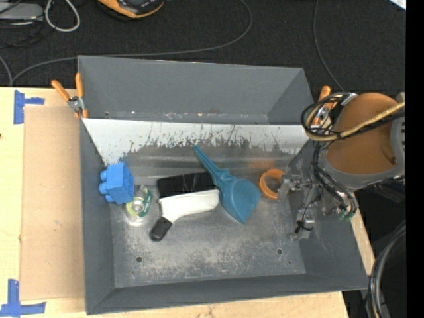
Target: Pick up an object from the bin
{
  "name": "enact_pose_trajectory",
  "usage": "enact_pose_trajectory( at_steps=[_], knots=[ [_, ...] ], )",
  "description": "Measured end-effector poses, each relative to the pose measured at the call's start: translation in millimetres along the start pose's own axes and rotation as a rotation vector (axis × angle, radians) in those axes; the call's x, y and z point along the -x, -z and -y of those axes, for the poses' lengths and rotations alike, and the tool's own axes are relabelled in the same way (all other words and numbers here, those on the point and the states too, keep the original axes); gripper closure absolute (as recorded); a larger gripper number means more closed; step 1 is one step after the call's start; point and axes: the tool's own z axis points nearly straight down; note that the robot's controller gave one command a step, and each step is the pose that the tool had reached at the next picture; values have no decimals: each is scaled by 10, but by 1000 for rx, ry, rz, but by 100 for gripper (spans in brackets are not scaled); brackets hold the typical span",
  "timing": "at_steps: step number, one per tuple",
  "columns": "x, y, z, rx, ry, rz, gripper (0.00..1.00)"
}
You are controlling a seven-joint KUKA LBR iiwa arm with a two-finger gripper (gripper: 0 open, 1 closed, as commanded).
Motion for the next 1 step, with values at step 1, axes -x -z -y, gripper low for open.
enact_pose_trajectory(
  at_steps=[1],
  knots=[
    [19,41,-5,-1,5,8,0]
  ],
)
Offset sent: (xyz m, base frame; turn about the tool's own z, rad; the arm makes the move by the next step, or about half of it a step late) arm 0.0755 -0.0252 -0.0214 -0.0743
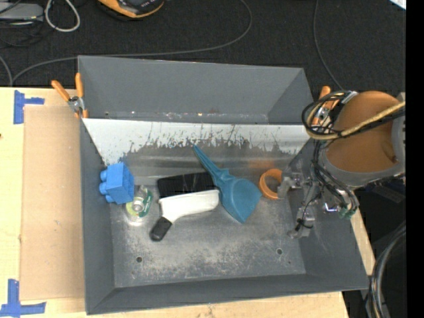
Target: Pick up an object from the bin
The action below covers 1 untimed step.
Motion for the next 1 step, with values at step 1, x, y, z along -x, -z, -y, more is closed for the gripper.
enact_pose_trajectory(
  at_steps=[1],
  knots=[
    [739,-261,251,1,70,-3,0]
  ],
)
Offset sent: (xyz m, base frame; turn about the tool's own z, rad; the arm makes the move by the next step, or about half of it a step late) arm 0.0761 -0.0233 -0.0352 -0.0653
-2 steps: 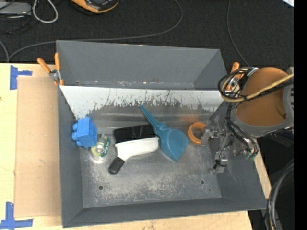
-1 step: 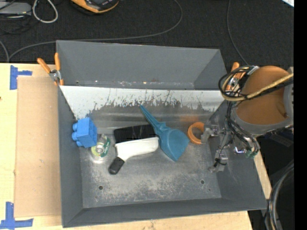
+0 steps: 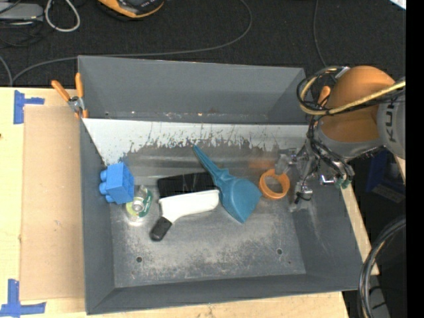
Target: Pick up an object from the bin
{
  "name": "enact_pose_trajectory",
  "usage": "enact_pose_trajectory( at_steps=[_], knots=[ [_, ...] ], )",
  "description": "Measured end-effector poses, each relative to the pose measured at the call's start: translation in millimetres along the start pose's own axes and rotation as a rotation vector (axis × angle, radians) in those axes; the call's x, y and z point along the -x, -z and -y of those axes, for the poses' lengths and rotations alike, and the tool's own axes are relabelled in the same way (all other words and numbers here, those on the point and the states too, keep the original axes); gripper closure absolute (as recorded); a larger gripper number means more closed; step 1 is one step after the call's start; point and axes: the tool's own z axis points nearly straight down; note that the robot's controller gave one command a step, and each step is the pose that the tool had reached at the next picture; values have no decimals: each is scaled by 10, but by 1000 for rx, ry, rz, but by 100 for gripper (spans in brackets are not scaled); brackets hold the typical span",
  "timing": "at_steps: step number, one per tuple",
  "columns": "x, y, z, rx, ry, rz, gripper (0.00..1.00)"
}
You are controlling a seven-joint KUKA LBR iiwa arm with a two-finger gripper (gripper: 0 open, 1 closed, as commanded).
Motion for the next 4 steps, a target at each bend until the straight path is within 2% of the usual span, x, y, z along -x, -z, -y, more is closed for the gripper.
enact_pose_trajectory(
  at_steps=[1,2,3,4],
  knots=[
    [25,-94,-18,1,-3,0,0],
    [27,15,-21,1,-226,4,0],
    [110,-567,69,0,-198,20,0],
    [65,-535,-70,-6,-297,34,100]
  ],
)
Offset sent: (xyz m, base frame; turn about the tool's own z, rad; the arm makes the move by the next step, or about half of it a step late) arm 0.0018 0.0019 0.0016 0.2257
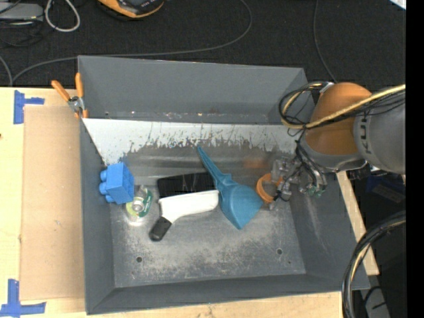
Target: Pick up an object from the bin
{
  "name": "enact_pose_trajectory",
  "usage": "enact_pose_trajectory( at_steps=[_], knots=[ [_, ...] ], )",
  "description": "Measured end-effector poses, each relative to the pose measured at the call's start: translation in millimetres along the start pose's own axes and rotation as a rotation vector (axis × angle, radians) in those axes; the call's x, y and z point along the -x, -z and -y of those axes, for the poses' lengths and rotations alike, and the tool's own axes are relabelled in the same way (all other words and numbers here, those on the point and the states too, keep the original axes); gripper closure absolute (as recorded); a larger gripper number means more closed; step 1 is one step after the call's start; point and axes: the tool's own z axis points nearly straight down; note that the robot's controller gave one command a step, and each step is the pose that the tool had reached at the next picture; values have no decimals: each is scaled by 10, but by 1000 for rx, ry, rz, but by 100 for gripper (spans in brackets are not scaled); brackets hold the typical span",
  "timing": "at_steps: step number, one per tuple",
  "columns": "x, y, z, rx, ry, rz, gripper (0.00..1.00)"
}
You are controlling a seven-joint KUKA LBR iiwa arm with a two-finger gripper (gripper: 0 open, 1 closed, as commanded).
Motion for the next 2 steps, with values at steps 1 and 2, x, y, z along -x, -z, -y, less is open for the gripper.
enact_pose_trajectory(
  at_steps=[1,2],
  knots=[
    [0,0,-1,0,1,0,100],
    [1,31,-1,0,2,0,100]
  ],
)
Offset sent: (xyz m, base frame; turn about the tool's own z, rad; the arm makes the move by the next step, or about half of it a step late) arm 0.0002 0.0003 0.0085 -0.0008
